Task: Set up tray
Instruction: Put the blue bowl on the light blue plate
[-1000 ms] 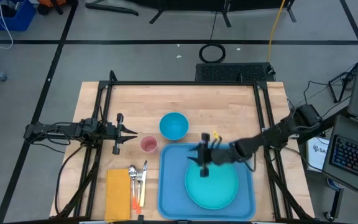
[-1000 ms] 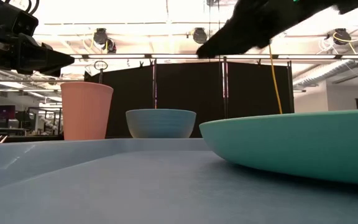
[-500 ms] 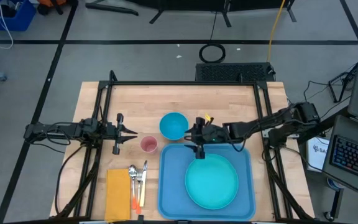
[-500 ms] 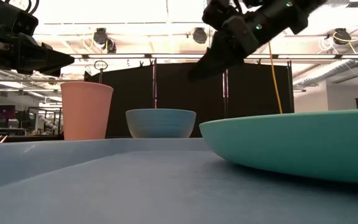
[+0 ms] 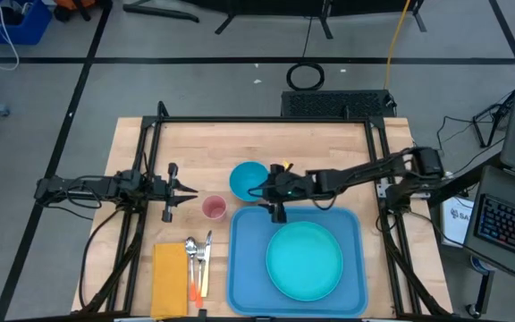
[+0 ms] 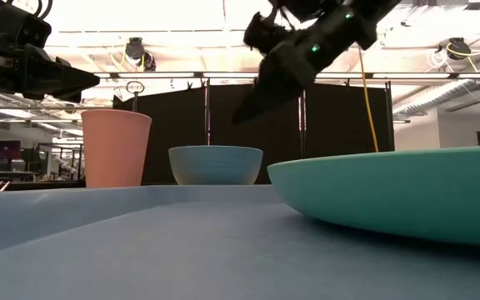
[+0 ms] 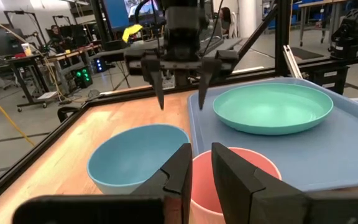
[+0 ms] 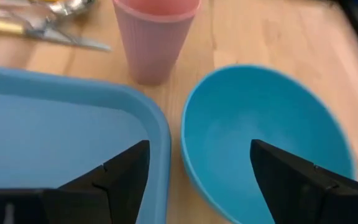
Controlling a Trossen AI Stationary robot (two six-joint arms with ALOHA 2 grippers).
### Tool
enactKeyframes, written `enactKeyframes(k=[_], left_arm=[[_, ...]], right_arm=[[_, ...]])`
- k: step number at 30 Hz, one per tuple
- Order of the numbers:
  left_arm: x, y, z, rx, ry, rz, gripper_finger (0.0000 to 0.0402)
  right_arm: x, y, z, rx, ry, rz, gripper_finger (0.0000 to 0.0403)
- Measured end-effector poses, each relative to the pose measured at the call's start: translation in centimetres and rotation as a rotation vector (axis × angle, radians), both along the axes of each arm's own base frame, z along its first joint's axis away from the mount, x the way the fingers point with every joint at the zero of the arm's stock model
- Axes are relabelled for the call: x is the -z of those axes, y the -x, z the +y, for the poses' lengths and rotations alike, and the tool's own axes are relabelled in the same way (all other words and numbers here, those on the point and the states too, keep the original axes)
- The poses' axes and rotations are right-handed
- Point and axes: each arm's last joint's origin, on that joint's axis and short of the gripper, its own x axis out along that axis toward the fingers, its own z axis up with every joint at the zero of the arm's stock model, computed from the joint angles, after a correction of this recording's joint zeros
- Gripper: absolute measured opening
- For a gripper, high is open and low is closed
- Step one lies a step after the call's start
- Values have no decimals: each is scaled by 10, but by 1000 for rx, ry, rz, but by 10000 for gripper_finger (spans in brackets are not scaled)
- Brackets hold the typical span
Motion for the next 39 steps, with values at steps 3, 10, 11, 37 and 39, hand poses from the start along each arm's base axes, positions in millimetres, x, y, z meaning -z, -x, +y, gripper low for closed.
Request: enactKeyframes(k=[3,10,11,37,39], left_arm=[[0,0,0,0,0,0,67],[0,0,0,0,0,-1,67],[0,0,0,0,0,-1,67],[0,0,0,0,0,-1,67],[0,0,0,0,0,-1,67]], right_arm=[[10,-7,0,-10,15,62,269],[21,-18,-1,-40,-15,94,269],[22,-18,-2,-36,-15,95,269],[29,-13,-12,16,-89,174,103],[29,-13,-12,12,-86,174,78]])
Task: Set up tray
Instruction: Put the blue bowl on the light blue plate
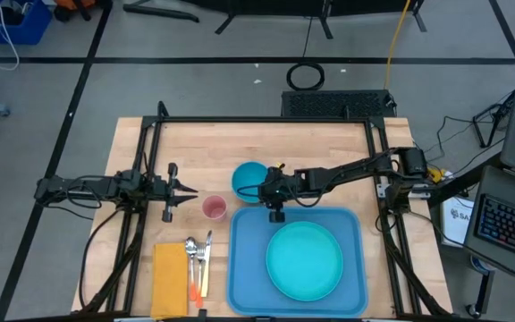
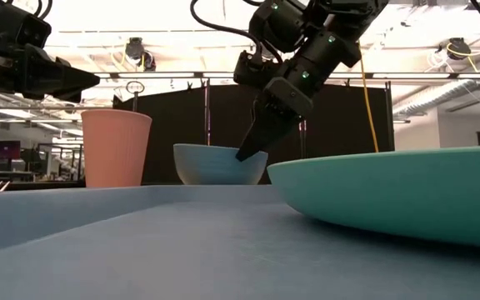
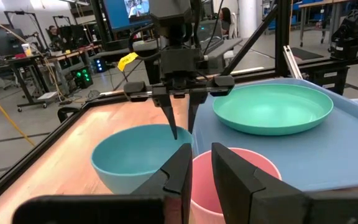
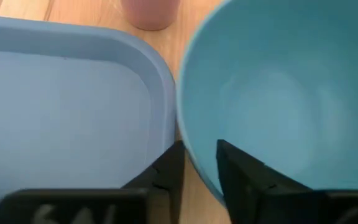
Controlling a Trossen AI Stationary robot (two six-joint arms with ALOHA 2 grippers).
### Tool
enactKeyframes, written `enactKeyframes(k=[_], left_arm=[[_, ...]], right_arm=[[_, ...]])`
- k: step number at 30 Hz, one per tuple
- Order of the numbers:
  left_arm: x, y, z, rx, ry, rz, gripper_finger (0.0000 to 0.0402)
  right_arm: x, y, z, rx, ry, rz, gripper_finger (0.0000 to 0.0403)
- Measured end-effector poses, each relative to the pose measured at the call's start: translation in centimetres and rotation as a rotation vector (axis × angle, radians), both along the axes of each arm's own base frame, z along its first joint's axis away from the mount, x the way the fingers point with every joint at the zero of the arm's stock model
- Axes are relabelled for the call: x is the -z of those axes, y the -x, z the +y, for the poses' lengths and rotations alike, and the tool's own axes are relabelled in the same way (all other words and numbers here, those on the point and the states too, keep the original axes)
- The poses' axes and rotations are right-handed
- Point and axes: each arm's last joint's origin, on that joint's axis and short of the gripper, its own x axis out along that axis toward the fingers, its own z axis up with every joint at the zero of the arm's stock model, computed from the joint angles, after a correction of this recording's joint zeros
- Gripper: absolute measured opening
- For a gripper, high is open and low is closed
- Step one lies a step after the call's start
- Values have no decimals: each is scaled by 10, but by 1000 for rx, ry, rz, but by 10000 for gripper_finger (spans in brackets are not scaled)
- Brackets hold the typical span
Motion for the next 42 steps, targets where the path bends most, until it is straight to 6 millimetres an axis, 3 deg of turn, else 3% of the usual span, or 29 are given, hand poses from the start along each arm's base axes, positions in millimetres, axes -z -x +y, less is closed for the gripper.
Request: enactKeyframes(k=[4,6,20,42], left_arm=[[0,0,0,0,0,0,67],[0,0,0,0,0,0,67],[0,0,0,0,0,0,67],[0,0,0,0,0,0,67]], right_arm=[[0,0,0,-23,20,2,18],[0,0,0,-27,36,0,8],[-6,1,3,3,82,-14,3],[-58,24,42,-24,161,-137,1]])
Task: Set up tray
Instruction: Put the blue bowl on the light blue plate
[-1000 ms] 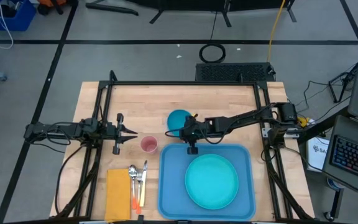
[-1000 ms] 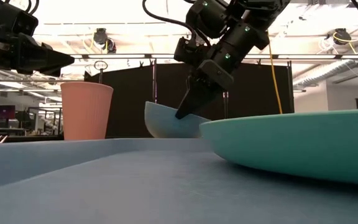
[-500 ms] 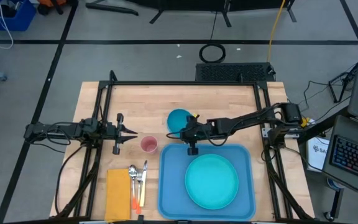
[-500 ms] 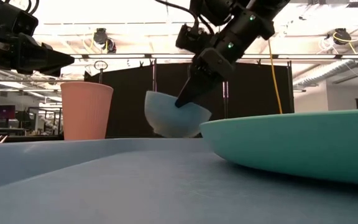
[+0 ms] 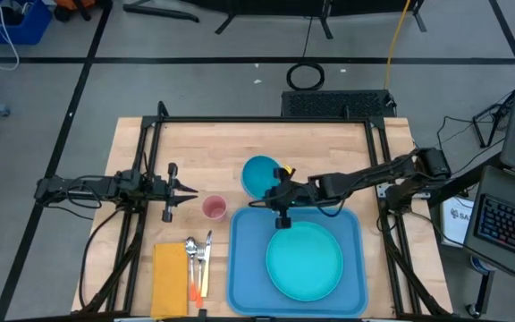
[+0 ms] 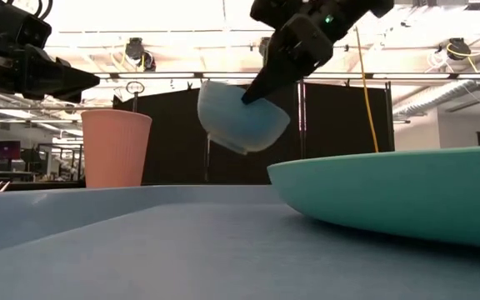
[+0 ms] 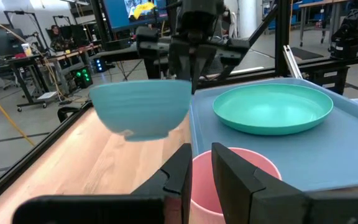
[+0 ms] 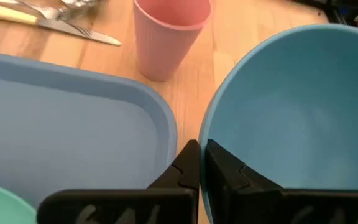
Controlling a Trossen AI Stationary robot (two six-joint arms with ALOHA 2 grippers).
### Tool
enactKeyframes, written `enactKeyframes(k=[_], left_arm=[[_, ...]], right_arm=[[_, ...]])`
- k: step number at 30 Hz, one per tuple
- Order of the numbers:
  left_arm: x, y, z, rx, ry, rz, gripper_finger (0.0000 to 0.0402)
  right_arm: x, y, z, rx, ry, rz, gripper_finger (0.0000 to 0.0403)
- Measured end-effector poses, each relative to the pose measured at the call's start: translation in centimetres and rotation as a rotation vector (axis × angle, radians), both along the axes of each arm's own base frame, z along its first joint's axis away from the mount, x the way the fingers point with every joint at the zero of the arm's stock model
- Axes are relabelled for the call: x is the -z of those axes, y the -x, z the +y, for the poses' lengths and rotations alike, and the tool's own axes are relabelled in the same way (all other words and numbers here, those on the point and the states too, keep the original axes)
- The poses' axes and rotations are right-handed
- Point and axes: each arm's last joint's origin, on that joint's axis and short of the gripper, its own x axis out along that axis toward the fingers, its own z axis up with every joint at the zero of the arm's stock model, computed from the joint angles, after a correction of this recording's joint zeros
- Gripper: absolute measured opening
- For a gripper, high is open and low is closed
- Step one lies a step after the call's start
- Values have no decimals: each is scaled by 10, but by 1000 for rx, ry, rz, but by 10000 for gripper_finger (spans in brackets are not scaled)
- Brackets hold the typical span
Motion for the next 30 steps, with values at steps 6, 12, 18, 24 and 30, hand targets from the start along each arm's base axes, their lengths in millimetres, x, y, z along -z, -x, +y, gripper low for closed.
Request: enactKeyframes(k=[6,12,18,24,30], left_arm=[[0,0,0,0,0,0,67],[0,0,0,0,0,0,67],[0,0,0,-3,0,0,67],[0,0,0,-3,0,0,67],[0,0,0,-4,0,0,67]], right_arm=[[-7,7,17,-22,18,-14,0],[-7,14,33,-31,-5,13,0],[-10,20,52,-73,-25,1,0],[-7,28,66,-68,-72,43,0],[-4,38,81,-69,-108,89,0]])
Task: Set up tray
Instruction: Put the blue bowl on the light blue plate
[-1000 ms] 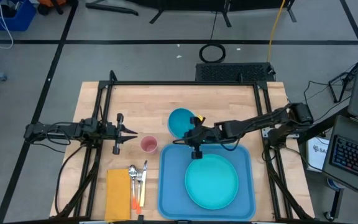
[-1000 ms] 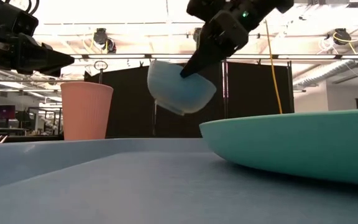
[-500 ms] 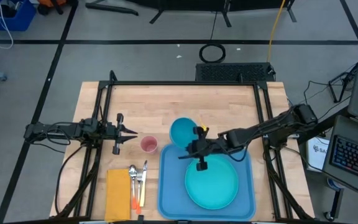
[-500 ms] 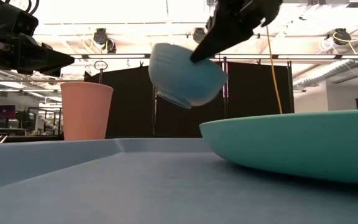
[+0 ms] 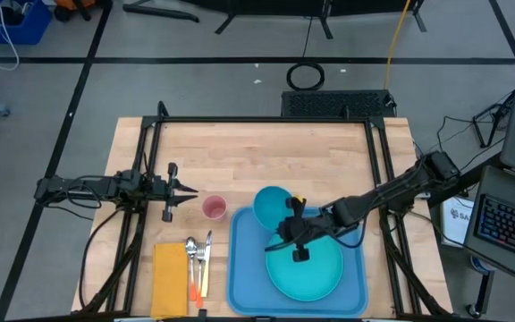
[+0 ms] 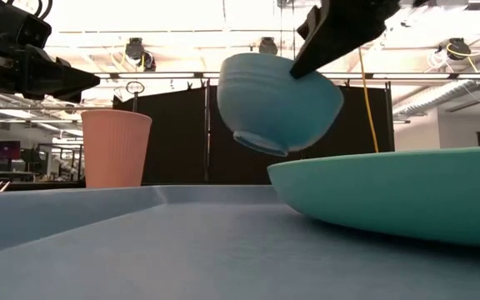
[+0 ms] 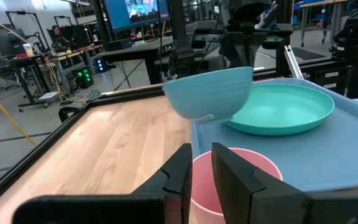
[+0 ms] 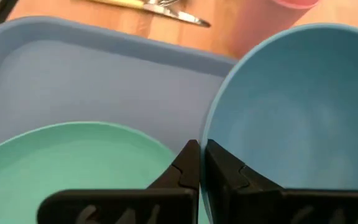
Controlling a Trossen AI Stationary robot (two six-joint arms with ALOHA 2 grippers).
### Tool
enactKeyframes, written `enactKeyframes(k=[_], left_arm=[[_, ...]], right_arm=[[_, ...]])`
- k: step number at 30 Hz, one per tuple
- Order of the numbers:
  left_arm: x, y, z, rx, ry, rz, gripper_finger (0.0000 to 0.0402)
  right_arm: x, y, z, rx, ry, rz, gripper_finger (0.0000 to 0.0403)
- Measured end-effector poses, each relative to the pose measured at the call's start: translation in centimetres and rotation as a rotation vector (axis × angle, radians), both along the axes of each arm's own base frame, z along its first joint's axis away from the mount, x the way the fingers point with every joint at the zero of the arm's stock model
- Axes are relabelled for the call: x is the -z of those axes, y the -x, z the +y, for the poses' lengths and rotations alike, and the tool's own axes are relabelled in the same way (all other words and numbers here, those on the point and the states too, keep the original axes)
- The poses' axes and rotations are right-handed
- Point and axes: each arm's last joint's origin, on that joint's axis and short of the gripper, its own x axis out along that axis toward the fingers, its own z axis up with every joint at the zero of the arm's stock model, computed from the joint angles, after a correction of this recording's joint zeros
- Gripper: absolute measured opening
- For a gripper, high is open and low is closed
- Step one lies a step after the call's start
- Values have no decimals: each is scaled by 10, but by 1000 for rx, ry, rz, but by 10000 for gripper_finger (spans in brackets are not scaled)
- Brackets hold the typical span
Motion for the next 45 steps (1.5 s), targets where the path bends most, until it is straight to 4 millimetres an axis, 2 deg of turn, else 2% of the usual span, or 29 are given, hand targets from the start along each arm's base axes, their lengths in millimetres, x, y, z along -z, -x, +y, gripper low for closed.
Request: enactKeyframes(k=[17,35,45], left_arm=[[0,0,0,-2,0,0,67],[0,0,0,-1,0,0,67],[0,0,0,-1,0,0,67]], right_arm=[[5,27,41,30,-155,95,0],[5,53,67,82,-346,233,0],[5,67,85,30,-350,244,0]])
